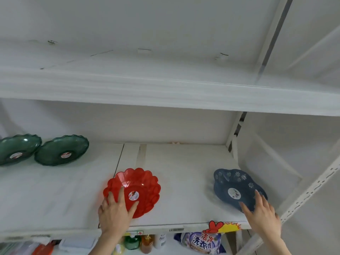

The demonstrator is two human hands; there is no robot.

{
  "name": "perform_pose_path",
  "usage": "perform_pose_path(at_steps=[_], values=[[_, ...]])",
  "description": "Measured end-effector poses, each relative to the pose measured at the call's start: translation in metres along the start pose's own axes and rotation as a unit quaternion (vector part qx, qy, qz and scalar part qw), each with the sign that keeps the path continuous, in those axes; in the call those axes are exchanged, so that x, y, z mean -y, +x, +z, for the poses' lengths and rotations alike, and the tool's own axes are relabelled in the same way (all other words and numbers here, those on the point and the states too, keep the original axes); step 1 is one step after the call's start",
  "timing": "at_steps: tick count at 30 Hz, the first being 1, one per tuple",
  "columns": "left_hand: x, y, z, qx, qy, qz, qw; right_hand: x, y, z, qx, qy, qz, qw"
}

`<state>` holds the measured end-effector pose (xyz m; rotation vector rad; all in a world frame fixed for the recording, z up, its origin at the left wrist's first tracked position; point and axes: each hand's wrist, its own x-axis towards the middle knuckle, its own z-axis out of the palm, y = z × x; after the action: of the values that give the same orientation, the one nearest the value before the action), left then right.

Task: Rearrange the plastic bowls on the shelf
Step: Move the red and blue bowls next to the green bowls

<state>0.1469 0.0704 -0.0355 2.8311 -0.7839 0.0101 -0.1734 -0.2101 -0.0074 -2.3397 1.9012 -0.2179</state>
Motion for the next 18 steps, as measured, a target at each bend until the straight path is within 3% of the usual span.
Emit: perform_pose_path(at_steps=[8,18], values=[[-0.006,0.010,0.037,-0.017,-0.046,-0.119,0.992,-0.052,0.077,0.059,0.034,0.081,0.109,0.990],[0.016,0.018,0.052,0.024,-0.187,-0.253,0.949,-0.055,0.091,0.086,0.064,0.192,0.142,0.969]])
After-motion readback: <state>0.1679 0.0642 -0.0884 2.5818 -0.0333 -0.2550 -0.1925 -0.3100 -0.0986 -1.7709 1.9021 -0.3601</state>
